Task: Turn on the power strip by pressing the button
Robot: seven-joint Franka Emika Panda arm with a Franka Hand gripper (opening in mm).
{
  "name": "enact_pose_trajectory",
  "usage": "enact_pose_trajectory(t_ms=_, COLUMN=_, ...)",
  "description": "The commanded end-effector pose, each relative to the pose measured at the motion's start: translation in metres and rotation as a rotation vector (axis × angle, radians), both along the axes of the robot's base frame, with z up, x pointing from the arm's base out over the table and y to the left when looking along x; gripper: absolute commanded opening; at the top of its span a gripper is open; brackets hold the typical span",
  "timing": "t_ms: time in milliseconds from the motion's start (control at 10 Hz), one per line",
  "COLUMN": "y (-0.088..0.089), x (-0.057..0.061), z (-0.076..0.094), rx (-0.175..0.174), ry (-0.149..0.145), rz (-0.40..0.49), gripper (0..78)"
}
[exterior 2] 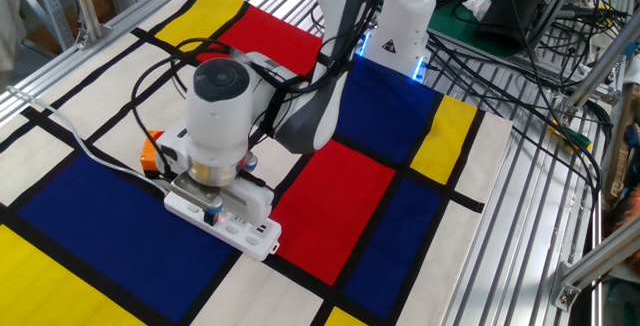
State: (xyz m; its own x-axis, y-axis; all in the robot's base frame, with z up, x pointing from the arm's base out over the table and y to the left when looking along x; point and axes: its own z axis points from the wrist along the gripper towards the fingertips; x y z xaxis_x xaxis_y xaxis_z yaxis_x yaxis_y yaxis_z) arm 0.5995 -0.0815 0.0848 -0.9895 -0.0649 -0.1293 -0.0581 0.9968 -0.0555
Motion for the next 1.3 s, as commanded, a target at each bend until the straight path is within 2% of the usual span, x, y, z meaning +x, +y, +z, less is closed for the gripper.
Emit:
enact_pose_trajectory(t_ms=100, y=0.0015, x=-0.0418, z=-0.0727, rx=0.022, ry=-0.039, rz=-0.053, gripper=0.0)
enact_pose_trajectory(t_ms=400, y=0.0015, x=-0.0418, z=-0.0727, rx=0.021, ry=0.001, rz=-0.051, gripper=0.0)
enact_pose_trajectory(t_ms=500, y=0.0015, x=-0.0418, z=-0.0727, rx=0.02, ry=0.025, rz=-0.052, gripper=0.0)
enact_pose_trajectory(t_ms=800, y=0.0015, x=-0.0418, z=-0.0727, rx=0.017, ry=0.038, rz=-0.046, gripper=0.0)
enact_pose_trajectory(t_ms=900, y=0.0015, x=-0.0418, z=-0.0727, rx=0.012, ry=0.067, rz=-0.046, gripper=0.0)
enact_pose_trajectory(t_ms=1000, y=0.0015, x=-0.0418, z=-0.0727, rx=0.005, ry=0.083, rz=-0.046, gripper=0.0)
enact_pose_trajectory(t_ms=1300, y=0.0012, x=-0.0387, z=-0.068, rx=-0.006, ry=0.089, rz=-0.04, gripper=0.0)
